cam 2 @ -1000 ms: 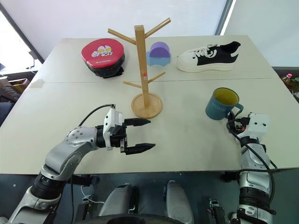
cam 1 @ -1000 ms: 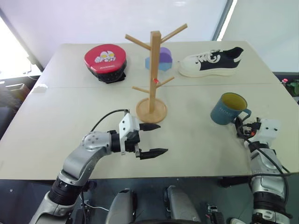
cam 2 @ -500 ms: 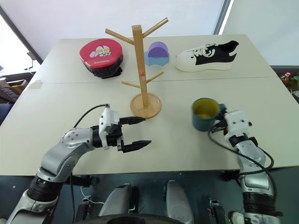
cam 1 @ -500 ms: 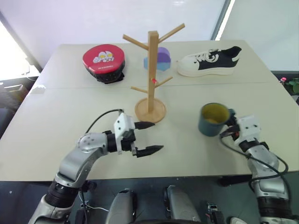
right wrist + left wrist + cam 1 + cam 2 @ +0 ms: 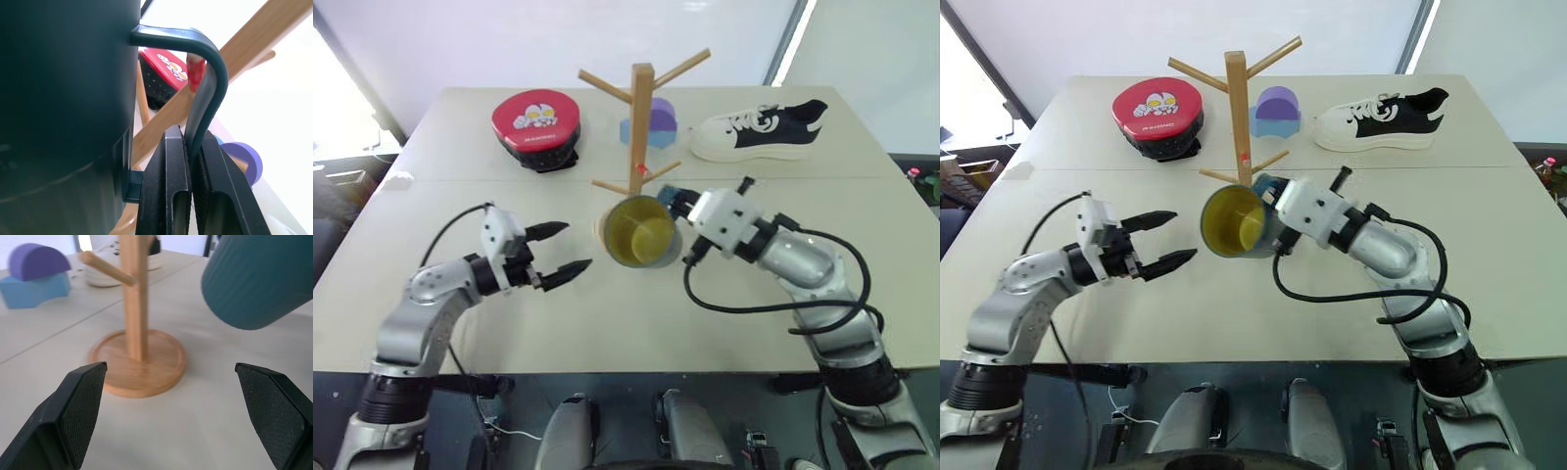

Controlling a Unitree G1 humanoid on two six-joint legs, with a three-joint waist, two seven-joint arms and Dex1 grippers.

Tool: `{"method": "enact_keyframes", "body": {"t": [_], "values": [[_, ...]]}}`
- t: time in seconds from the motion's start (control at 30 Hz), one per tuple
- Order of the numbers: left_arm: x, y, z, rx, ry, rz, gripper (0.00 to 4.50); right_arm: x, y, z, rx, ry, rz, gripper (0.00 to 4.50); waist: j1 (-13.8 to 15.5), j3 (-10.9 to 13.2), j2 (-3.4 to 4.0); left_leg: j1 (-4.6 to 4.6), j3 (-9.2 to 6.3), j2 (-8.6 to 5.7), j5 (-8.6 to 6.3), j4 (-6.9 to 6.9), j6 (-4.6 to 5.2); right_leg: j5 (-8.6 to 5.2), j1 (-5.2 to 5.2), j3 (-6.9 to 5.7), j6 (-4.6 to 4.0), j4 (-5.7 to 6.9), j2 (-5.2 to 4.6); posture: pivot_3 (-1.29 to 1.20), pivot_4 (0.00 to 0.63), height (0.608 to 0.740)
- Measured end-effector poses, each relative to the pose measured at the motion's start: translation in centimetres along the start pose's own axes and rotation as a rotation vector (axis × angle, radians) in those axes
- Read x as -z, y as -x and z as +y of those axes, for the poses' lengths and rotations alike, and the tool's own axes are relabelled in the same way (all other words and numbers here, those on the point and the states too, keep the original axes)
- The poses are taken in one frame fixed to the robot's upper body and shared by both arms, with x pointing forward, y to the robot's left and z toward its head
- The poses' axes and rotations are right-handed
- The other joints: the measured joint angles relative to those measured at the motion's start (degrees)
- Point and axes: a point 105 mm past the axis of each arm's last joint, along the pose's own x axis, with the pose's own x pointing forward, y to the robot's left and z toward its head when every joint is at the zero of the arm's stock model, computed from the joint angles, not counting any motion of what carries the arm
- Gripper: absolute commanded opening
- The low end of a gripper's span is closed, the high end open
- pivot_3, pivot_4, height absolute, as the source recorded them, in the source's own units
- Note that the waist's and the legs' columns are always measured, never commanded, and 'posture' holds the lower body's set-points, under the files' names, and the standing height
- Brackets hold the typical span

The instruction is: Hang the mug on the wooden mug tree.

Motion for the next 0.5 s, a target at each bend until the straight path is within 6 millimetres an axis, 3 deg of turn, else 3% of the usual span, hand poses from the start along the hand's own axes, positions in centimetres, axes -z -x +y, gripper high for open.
{"method": "enact_keyframes", "body": {"t": [0.27, 0.5], "values": [[-1.0, 0.4, 0.7, -0.004, -0.013, -0.016, 4.5, -0.3, -0.8, 0.2, -0.025, 0.016, 0.048, 0.06, -0.3, 0.0, 0.0, -0.34, 0.02, -0.16, 0.0, -0.01, 0.0, 0.02, -0.12, -0.06, 0.03, -0.36, -0.25, 0.0, 0.15, 0.735], [-1.8, 0.2, 0.7, 0.022, 0.005, -0.039, 4.5, -1.2, -1.3, -0.8, 0.017, 0.028, 0.06, 0.06, -0.3, 0.0, 0.0, -0.62, 0.0, -0.16, 0.01, 0.0, -0.02, 0.1, -0.45, -0.08, 0.16, -0.22, -0.24, 0.0, 0.15, 0.735]]}}
